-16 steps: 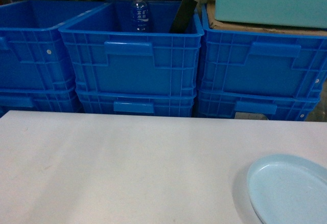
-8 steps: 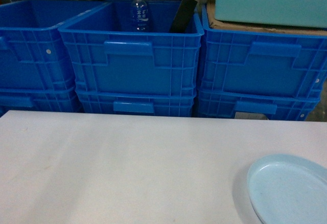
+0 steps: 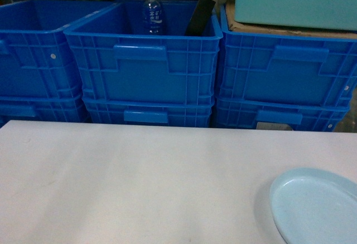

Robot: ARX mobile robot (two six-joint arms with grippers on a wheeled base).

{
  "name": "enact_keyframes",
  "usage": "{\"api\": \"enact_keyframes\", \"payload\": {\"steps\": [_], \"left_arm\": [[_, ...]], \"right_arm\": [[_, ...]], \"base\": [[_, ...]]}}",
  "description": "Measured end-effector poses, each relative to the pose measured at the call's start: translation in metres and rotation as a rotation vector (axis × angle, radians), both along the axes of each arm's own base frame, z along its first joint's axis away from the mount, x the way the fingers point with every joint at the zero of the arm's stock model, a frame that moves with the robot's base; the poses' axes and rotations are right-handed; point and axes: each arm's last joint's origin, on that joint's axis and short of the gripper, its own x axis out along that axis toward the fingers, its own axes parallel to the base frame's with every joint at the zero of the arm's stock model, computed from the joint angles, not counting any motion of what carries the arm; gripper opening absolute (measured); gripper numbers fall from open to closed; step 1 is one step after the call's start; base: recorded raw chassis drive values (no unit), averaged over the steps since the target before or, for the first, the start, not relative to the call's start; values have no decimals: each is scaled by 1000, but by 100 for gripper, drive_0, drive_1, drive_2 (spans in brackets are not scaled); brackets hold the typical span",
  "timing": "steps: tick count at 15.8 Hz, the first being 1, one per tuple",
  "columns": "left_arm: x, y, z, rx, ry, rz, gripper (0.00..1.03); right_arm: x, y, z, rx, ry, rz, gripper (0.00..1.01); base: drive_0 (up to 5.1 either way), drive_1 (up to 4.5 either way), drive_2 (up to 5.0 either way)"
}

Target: Place blue tray on left shelf second layer neatly

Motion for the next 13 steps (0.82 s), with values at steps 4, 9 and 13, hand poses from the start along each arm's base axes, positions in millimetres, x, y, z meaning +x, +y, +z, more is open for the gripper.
{"api": "enact_keyframes", "payload": {"steps": [4, 9, 13], "left_arm": [[0, 0, 0, 0, 0, 0, 98], [0, 0, 0, 0, 0, 0, 98], [0, 0, 0, 0, 0, 0, 98]], "right_arm": [[25, -3, -16, -27, 64, 26, 98], [52, -6, -60, -42, 201, 49, 98], [75, -3, -80, -63, 250, 63, 98]], "base": [[0, 0, 0], [0, 0, 0], [0, 0, 0]]}}
